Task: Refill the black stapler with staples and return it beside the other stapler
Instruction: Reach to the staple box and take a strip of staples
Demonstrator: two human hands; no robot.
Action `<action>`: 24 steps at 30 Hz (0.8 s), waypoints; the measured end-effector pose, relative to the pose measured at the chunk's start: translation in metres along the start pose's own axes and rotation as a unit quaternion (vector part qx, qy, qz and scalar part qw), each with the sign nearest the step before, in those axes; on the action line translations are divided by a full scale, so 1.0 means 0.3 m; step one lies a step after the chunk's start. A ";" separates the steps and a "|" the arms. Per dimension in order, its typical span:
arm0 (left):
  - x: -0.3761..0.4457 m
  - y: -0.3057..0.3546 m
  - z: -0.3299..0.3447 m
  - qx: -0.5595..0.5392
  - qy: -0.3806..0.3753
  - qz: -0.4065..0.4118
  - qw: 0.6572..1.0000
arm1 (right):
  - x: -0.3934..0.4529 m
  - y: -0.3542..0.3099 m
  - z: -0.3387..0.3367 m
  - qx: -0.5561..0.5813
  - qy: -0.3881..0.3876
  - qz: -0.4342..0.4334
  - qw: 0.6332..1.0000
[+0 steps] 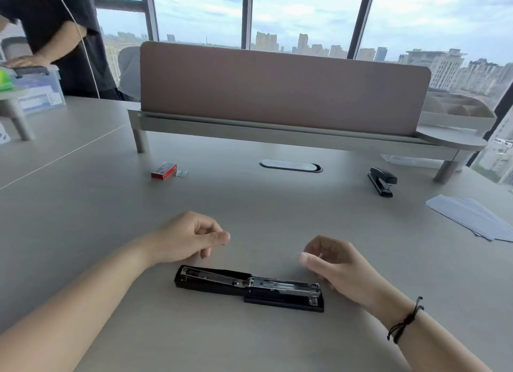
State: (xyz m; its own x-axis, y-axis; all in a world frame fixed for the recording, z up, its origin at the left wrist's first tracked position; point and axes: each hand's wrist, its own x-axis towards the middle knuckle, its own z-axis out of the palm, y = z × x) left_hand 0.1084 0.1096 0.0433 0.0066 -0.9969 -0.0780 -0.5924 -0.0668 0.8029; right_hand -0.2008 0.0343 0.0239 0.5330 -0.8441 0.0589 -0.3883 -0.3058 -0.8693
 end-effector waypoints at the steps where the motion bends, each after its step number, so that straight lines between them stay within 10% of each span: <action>1: 0.024 -0.014 0.007 0.000 0.036 0.007 0.999 | 0.031 0.000 0.006 -0.005 0.010 0.018 1.000; 13: 0.141 -0.141 -0.028 -0.360 0.369 -0.019 0.857 | 0.573 -0.174 0.360 -0.119 -0.058 0.013 0.991; 24: 0.173 -0.173 -0.076 -0.517 0.399 -0.016 0.757 | 0.999 -0.235 0.647 -0.203 -0.022 -0.056 0.977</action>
State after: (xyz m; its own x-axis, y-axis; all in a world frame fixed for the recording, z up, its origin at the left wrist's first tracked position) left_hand 0.1578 0.0603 0.0110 0.7364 -0.6742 -0.0569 0.3638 0.3236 0.8735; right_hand 0.1323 -0.1116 0.0077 0.6177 -0.7780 0.1147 -0.5865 -0.5529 -0.5920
